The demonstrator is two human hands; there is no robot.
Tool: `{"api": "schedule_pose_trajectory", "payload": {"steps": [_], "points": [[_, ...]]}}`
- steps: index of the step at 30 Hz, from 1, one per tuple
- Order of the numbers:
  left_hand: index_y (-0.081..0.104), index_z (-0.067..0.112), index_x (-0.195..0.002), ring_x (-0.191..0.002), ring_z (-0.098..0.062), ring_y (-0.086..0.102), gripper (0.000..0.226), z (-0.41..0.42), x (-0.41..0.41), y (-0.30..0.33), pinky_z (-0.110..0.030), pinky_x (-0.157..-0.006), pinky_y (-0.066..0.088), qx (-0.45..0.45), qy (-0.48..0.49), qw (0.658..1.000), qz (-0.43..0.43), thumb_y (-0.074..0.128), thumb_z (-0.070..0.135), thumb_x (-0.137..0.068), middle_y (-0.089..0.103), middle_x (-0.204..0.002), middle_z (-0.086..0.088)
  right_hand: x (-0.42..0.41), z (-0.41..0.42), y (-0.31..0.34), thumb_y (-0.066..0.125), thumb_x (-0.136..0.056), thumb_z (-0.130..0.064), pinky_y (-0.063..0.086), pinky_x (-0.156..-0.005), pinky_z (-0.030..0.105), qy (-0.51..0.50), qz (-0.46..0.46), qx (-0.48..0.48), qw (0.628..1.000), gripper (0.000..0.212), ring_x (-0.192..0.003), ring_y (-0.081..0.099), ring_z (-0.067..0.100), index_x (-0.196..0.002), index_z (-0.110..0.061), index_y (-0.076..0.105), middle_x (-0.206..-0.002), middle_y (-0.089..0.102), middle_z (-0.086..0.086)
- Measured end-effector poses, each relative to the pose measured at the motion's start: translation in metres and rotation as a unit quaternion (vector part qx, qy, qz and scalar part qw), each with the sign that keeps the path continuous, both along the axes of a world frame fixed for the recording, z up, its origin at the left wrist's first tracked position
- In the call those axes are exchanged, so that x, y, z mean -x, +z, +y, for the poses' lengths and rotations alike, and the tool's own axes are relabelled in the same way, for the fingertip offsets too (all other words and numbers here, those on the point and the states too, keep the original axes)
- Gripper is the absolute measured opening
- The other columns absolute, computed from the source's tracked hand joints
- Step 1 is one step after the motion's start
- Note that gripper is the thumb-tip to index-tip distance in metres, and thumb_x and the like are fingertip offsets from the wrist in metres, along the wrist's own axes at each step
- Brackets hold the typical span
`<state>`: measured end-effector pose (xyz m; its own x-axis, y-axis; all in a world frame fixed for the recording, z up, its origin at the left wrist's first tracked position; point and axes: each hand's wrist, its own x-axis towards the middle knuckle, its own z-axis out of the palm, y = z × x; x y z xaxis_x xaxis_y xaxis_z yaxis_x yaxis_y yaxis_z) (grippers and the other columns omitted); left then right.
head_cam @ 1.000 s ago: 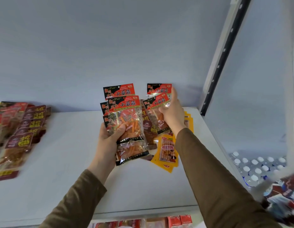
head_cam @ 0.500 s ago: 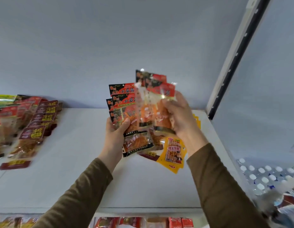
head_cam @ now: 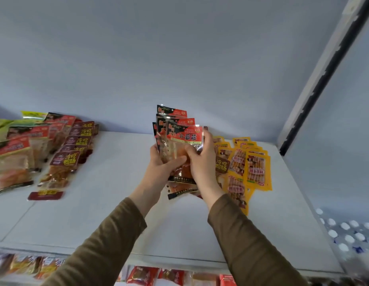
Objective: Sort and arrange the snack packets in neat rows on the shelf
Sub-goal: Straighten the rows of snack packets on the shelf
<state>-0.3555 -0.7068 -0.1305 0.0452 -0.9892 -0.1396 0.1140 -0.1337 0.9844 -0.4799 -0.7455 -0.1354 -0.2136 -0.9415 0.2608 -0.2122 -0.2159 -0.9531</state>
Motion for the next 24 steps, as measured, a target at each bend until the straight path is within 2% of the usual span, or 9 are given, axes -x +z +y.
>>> {"api": "schedule_pose_trajectory", "payload": {"steps": [3,5,8,10,11,14,16,19,24], "points": [[0.047,0.027,-0.134,-0.102,-0.029,0.075,0.054,-0.003,-0.027,-0.002,-0.046,-0.082,0.062,-0.014,0.006,0.999,0.032,0.075,0.012,-0.09,0.072,-0.121,-0.006,-0.02,-0.002,0.003,0.071,-0.093,-0.022,0.047,-0.11,0.04,0.044,-0.063,-0.055,0.996,0.065,-0.131,0.051,0.012,-0.148,-0.032,0.036,-0.143,0.05,-0.013],[0.049,0.026,-0.134,-0.103,-0.03,0.074,0.051,-0.006,-0.048,-0.003,-0.044,-0.075,0.061,-0.019,0.005,0.999,0.046,0.072,0.01,-0.091,0.073,-0.121,-0.007,-0.029,-0.007,0.008,0.076,-0.088,-0.036,0.041,-0.114,0.048,0.072,-0.07,-0.117,0.988,0.081,-0.137,0.046,0.021,-0.152,-0.037,0.027,-0.151,0.043,-0.005],[0.051,0.025,-0.134,-0.104,-0.03,0.074,0.048,-0.009,-0.083,0.001,-0.036,-0.064,0.059,-0.022,-0.005,0.998,0.054,0.07,0.008,-0.093,0.073,-0.121,-0.007,-0.052,-0.007,0.014,0.075,-0.083,-0.057,0.031,-0.118,0.051,0.148,-0.097,-0.247,0.953,0.098,-0.145,0.035,0.025,-0.158,-0.039,0.014,-0.155,0.036,-0.008],[0.051,0.025,-0.134,-0.104,-0.029,0.074,0.047,-0.013,-0.108,0.004,-0.035,-0.064,0.059,-0.031,-0.009,0.998,0.048,0.069,0.008,-0.094,0.073,-0.12,-0.007,-0.076,-0.004,0.011,0.078,-0.078,-0.06,0.044,-0.11,0.054,0.197,-0.147,-0.288,0.926,0.09,-0.132,0.054,0.024,-0.152,-0.042,0.029,-0.142,0.055,-0.009],[0.051,0.025,-0.134,-0.103,-0.027,0.074,0.048,-0.014,-0.12,0.005,-0.034,-0.067,0.059,-0.037,-0.009,0.998,0.042,0.069,0.007,-0.093,0.073,-0.119,-0.006,-0.09,-0.004,0.007,0.079,-0.081,-0.054,0.053,-0.101,0.053,0.208,-0.164,-0.287,0.921,0.075,-0.118,0.066,0.025,-0.144,-0.042,0.04,-0.13,0.067,-0.004],[0.049,0.023,-0.137,-0.106,-0.025,0.073,0.051,-0.021,-0.16,0.004,-0.037,-0.084,0.059,-0.063,-0.024,0.997,0.023,0.07,0.008,-0.092,0.073,-0.12,-0.006,-0.134,-0.005,-0.003,0.077,-0.088,-0.034,0.06,-0.086,0.055,0.188,-0.21,-0.272,0.92,0.05,-0.096,0.075,0.028,-0.13,-0.035,0.051,-0.112,0.075,0.005],[0.05,0.023,-0.138,-0.108,-0.025,0.072,0.052,-0.028,-0.189,0.003,-0.041,-0.091,0.058,-0.085,-0.039,0.995,0.019,0.072,0.01,-0.092,0.074,-0.119,-0.005,-0.162,-0.009,-0.006,0.078,-0.087,-0.03,0.059,-0.086,0.057,0.176,-0.225,-0.264,0.921,0.05,-0.097,0.075,0.03,-0.129,-0.034,0.051,-0.114,0.074,0.007],[0.049,0.025,-0.139,-0.11,-0.025,0.071,0.059,-0.039,-0.222,0.002,-0.039,-0.087,0.058,-0.09,-0.051,0.995,0.002,0.074,0.008,-0.09,0.073,-0.121,-0.005,-0.197,-0.016,-0.014,0.08,-0.086,-0.029,0.059,-0.091,0.053,0.145,-0.21,-0.239,0.937,0.052,-0.102,0.073,0.026,-0.129,-0.03,0.051,-0.118,0.071,0.005],[0.024,0.041,-0.156,-0.109,-0.023,0.072,0.107,-0.051,-0.254,-0.006,-0.044,-0.092,0.06,-0.099,-0.073,0.991,-0.046,0.087,0.012,-0.074,0.07,-0.126,-0.001,-0.227,-0.023,-0.019,0.085,-0.078,-0.04,0.059,-0.092,0.047,0.119,-0.136,-0.203,0.962,0.063,-0.107,0.071,0.018,-0.131,-0.032,0.053,-0.119,0.072,-0.004]]}}
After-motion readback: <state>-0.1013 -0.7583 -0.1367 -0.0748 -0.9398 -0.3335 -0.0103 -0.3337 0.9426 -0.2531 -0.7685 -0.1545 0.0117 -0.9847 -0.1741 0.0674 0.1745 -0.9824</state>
